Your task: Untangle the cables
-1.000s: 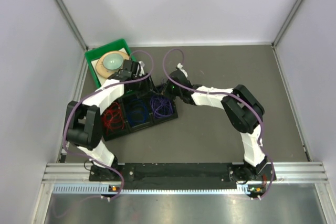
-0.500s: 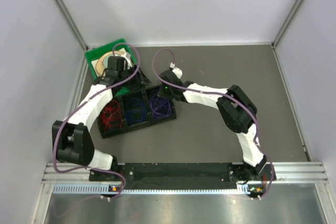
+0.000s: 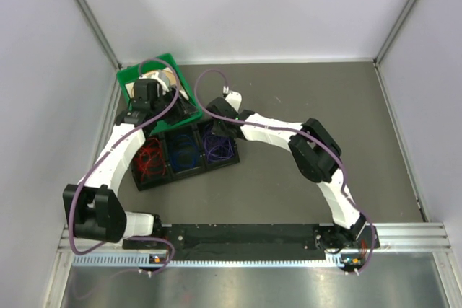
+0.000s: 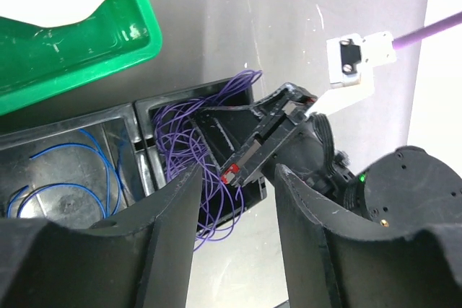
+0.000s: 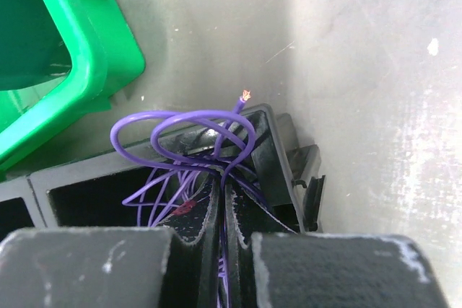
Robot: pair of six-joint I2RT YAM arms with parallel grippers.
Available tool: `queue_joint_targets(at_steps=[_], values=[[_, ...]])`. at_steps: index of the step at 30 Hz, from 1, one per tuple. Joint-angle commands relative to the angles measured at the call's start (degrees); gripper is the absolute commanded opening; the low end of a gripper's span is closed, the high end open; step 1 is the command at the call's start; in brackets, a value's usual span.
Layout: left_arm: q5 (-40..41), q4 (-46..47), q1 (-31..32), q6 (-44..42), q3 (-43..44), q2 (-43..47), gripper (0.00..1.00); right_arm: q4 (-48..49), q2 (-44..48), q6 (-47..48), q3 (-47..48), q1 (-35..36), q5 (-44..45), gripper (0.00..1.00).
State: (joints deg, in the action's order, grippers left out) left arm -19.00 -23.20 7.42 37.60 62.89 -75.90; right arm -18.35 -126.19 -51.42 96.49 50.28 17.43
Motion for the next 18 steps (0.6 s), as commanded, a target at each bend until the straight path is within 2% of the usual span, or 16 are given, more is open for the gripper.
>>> queue_joint_targets(at_steps=[1,12,15,16,18], values=[[-0.4,1.1,-0.6,0.1,-0.8,1.9,0.50,-10.1,-4.8,0.0,-2.5,0.3,6.4,0.00],[0.5,0.8,-1.0,-0.4,-0.2,4.2,0.52,-14.1,-2.8,9.1,-1.5,1.0,11.3,0.00],[1.8,0.0,-1.2,-1.2,1.0,4.9,0.52,-13.0,-1.4,10.9,-2.6,1.0,11.0,0.08],[2.0,-0.3,-1.2,-1.3,1.3,5.1,0.52,-12.5,-0.8,11.2,-3.1,1.0,10.4,0.13],[1.8,-0.3,-1.3,-1.7,1.7,5.0,0.52,-10.8,1.2,12.7,-4.5,1.0,10.1,0.16]])
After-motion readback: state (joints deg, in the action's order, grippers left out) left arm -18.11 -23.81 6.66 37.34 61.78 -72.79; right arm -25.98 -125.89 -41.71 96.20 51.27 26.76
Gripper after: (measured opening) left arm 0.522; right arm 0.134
